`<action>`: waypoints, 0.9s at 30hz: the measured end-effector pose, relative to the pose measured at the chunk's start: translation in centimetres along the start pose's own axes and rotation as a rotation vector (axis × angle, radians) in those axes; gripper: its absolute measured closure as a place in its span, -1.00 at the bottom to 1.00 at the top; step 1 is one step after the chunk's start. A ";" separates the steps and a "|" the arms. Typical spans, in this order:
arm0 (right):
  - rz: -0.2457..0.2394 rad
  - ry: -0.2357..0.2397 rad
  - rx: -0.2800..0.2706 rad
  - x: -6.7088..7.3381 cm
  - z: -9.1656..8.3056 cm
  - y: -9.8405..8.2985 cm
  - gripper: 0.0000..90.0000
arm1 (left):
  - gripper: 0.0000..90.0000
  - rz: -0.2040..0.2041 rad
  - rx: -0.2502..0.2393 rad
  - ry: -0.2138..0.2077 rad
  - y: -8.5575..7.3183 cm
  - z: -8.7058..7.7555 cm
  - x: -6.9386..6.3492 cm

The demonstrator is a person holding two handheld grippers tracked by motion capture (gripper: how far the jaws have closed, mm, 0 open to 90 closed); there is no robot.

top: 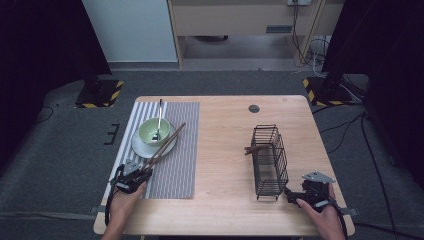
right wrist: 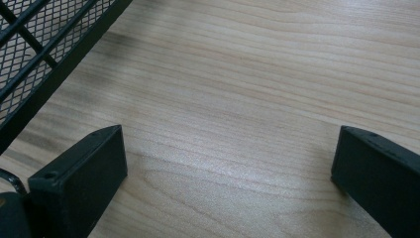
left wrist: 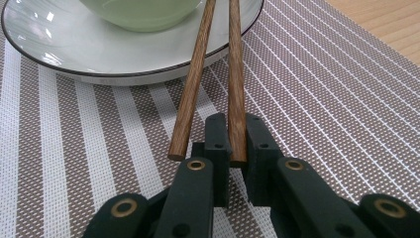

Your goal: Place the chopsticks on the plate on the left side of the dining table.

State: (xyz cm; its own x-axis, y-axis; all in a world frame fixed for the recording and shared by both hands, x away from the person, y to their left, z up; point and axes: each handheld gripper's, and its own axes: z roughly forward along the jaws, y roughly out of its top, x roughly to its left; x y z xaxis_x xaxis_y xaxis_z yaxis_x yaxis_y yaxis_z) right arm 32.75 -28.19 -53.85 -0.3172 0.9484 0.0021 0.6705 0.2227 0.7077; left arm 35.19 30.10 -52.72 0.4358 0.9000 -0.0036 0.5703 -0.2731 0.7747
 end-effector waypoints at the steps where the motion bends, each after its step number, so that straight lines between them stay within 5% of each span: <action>1: 0.000 0.000 0.000 0.0 0.0 0.0 -0.98 | 0.82 0.001 0.000 0.000 0.0 0.0 0.0; 27: 0.000 0.000 0.000 0.0 0.0 0.0 -0.98 | 0.82 0.003 -0.006 0.008 0.0 -0.1 0.0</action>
State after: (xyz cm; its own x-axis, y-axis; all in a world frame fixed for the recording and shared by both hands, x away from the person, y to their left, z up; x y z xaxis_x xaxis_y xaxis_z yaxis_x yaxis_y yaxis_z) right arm 32.75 -28.19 -53.85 -0.3170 0.9484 0.0020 0.6706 0.2227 0.7076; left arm 35.15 30.10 -52.68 0.4316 0.9021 0.0041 0.5647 -0.2737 0.7786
